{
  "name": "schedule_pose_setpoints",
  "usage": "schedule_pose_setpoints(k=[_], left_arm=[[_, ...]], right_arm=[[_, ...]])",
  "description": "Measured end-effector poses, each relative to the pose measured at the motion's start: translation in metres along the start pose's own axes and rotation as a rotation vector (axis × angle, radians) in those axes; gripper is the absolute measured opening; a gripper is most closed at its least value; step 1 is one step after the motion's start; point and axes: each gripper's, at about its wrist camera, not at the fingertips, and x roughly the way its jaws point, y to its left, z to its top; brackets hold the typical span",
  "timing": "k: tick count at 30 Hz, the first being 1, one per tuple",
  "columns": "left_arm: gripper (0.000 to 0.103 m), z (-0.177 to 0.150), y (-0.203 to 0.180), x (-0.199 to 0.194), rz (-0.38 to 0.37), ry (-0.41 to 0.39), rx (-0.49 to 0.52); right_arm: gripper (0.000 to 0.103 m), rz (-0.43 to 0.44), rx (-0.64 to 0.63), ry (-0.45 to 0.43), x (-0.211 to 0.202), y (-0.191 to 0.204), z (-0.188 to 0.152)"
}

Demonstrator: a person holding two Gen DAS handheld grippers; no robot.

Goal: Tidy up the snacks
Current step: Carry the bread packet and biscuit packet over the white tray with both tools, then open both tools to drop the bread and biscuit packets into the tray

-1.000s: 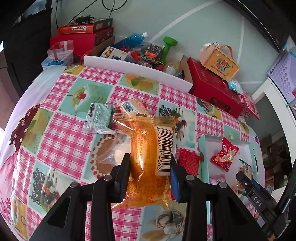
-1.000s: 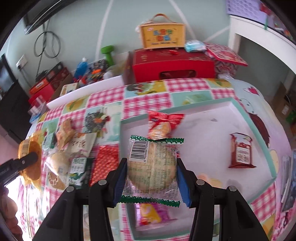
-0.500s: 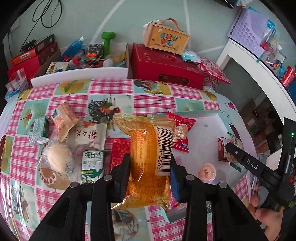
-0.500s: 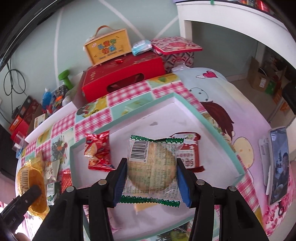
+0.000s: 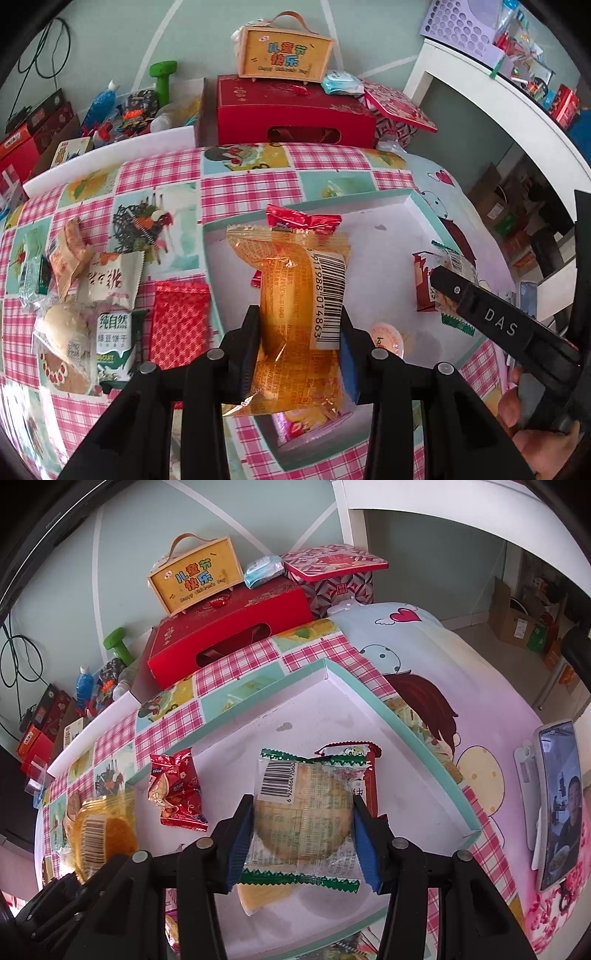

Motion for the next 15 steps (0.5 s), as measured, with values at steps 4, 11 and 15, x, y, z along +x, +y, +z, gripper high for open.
schedule_pose_setpoints(k=[4, 11, 15], left_arm=[[0.039, 0.002, -0.018, 0.010, 0.022, -0.012, 0.056], [0.040, 0.005, -0.034, 0.026, 0.017, 0.001, 0.085], [0.040, 0.005, -0.033, 0.029, 0.013, 0.006, 0.078]], right_arm=[[0.053, 0.004, 0.020, 0.003, 0.001, -0.005, 0.000], [0.053, 0.007, 0.040, 0.012, 0.004, -0.013, 0.002], [0.054, 0.002, 0.041, 0.016, 0.006, -0.014, 0.002]])
